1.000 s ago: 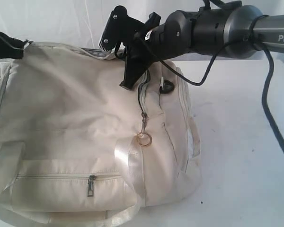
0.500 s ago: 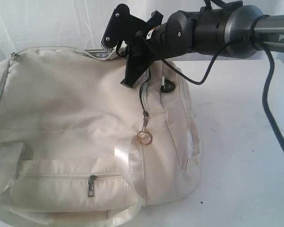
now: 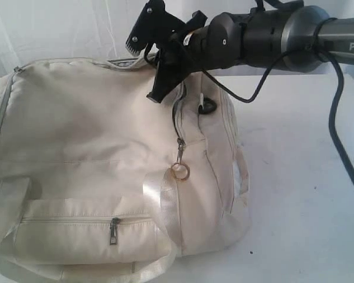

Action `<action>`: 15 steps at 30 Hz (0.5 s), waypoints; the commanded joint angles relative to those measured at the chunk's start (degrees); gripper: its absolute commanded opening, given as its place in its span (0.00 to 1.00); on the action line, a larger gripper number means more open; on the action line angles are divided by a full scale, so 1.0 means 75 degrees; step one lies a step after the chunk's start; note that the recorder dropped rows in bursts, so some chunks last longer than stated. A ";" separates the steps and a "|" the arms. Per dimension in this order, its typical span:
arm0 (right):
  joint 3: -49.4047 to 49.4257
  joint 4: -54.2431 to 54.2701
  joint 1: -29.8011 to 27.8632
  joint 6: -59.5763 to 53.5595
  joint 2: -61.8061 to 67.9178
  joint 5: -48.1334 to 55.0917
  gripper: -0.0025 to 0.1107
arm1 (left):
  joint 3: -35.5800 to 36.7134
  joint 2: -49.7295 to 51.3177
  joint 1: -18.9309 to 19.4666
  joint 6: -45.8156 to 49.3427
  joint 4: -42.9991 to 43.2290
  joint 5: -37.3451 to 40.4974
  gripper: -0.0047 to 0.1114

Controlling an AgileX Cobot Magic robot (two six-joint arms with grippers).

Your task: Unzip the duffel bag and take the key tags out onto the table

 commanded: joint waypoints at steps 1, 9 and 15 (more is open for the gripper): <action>-0.0021 -0.0024 -0.0069 0.0098 -0.0353 -0.0445 0.40 | -0.0006 -0.0094 0.0027 0.0380 -0.0036 0.0025 0.04; -0.0109 -0.0024 0.0560 0.0360 -0.0606 -0.1282 0.63 | 0.0277 -0.0094 -0.0408 0.2565 -0.0036 0.0261 0.32; -0.0452 -0.0024 0.1093 0.0395 -0.0060 -0.1486 0.63 | 0.0953 -0.0094 -0.1101 0.4475 -0.0036 0.1988 0.49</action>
